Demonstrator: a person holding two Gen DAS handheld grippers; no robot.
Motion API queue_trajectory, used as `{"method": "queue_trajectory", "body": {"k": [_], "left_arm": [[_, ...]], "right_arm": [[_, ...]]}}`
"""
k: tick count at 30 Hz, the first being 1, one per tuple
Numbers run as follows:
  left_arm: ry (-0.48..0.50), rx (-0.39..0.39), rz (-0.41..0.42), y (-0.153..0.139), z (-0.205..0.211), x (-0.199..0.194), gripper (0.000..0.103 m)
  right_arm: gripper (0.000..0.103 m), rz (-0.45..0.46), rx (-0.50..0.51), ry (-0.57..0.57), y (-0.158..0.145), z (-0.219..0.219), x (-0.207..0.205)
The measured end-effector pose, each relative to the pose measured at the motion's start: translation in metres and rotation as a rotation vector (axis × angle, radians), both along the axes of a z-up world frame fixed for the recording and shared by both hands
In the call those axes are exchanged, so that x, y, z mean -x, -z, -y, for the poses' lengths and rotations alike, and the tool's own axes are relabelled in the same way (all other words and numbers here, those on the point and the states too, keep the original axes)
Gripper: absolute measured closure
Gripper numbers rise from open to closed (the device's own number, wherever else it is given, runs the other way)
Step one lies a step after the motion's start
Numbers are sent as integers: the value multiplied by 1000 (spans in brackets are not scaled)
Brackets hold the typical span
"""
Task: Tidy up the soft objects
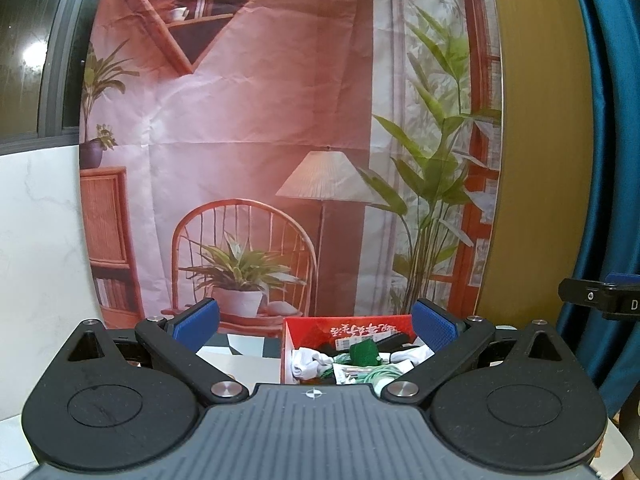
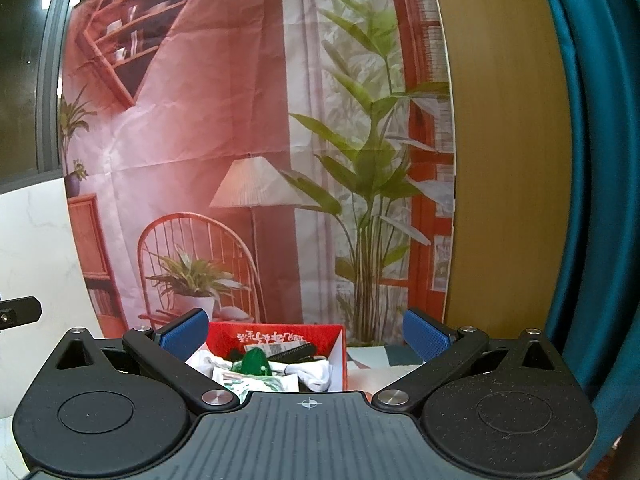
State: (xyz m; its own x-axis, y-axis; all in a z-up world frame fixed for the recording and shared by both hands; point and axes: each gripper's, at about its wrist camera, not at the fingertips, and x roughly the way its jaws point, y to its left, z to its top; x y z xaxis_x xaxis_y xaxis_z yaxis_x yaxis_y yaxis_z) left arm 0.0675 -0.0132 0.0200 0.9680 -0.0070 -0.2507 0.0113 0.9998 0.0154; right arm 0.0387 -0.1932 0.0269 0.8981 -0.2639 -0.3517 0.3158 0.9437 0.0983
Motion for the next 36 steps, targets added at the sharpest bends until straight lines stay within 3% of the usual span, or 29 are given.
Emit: {"method": "queue_trajectory", "body": {"k": [36], "left_arm": [[22, 17, 3, 2, -1, 2, 0]], "right_arm": [[0, -12, -3, 3, 2, 1, -3]]}}
